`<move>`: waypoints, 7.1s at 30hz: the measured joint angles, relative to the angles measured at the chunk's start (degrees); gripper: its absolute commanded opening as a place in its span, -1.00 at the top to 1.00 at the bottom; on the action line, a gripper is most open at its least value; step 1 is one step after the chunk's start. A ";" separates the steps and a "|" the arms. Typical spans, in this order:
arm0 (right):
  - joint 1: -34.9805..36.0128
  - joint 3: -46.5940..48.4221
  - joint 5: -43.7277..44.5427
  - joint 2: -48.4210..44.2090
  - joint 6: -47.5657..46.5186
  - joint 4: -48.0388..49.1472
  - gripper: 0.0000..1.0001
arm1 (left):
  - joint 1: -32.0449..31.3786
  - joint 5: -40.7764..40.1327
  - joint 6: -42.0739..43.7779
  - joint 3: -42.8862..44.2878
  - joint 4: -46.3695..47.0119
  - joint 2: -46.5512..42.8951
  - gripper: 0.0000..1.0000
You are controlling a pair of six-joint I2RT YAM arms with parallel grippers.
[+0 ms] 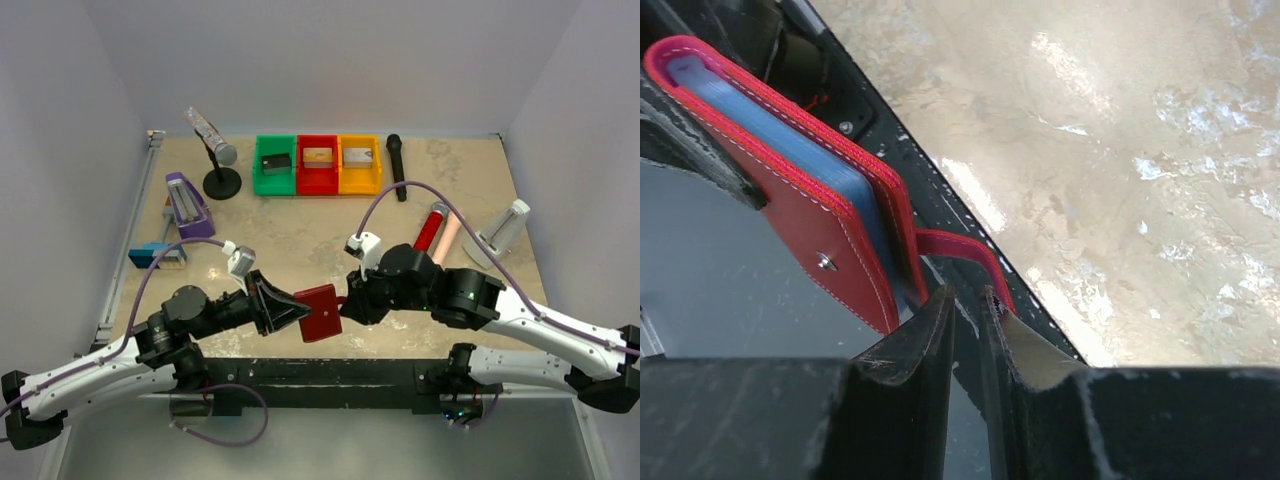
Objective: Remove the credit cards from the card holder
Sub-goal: Open the card holder.
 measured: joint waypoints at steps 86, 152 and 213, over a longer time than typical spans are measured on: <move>-1.29 -4.68 -10.80 -18.23 11.87 16.74 -0.28 | 9.01 30.51 -13.90 -7.54 55.54 15.26 1.00; -1.03 0.70 -14.99 -8.07 9.07 6.58 1.00 | 9.01 11.96 -7.17 -5.03 25.77 1.36 -1.00; -5.70 -4.87 -0.98 -15.23 21.59 2.91 1.00 | 3.17 3.91 -10.23 -3.15 13.94 5.57 0.25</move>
